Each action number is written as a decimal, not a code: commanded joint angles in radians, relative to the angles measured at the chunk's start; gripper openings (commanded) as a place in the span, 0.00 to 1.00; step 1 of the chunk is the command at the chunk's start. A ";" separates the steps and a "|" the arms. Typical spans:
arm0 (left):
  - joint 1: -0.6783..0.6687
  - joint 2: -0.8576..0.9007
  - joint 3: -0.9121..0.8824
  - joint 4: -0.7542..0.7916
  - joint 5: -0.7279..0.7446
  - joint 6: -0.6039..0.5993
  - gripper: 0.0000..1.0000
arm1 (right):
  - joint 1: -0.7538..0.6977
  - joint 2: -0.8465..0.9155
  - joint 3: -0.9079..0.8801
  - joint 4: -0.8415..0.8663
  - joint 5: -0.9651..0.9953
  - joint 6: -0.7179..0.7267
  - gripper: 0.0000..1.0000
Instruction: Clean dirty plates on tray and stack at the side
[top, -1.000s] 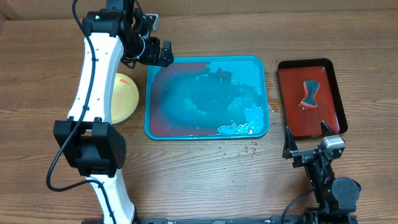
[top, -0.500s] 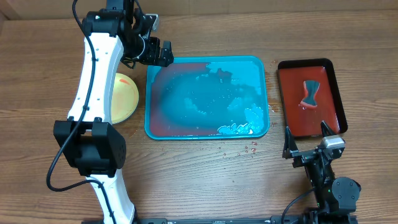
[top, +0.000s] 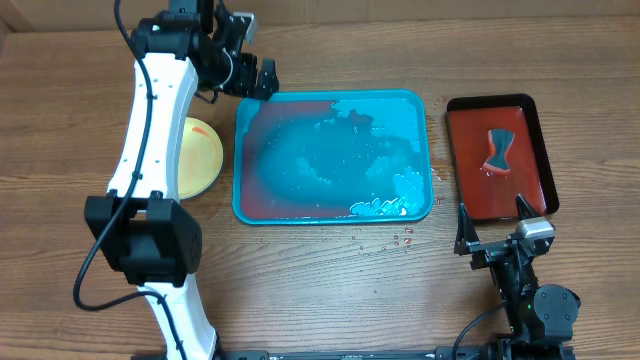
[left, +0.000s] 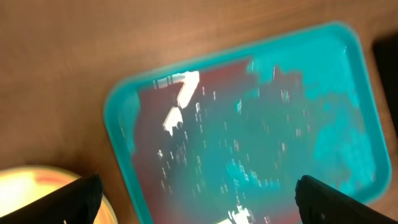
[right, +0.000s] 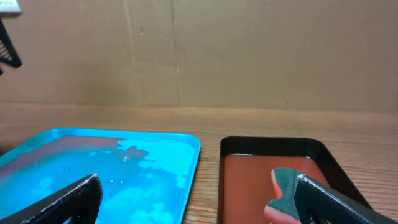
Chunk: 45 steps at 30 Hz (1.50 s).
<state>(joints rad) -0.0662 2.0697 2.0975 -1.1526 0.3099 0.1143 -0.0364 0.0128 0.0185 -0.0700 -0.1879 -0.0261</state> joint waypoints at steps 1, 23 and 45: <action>-0.019 -0.157 -0.039 0.083 -0.003 0.047 1.00 | 0.008 -0.010 -0.011 0.005 -0.008 0.003 1.00; 0.052 -1.385 -1.524 0.891 -0.080 0.092 1.00 | 0.008 -0.010 -0.011 0.005 -0.008 0.003 1.00; 0.053 -1.971 -2.042 1.117 -0.081 0.201 1.00 | 0.008 -0.010 -0.011 0.005 -0.008 0.003 1.00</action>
<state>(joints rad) -0.0189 0.1421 0.1013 -0.0593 0.2348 0.2699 -0.0364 0.0128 0.0185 -0.0711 -0.1879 -0.0261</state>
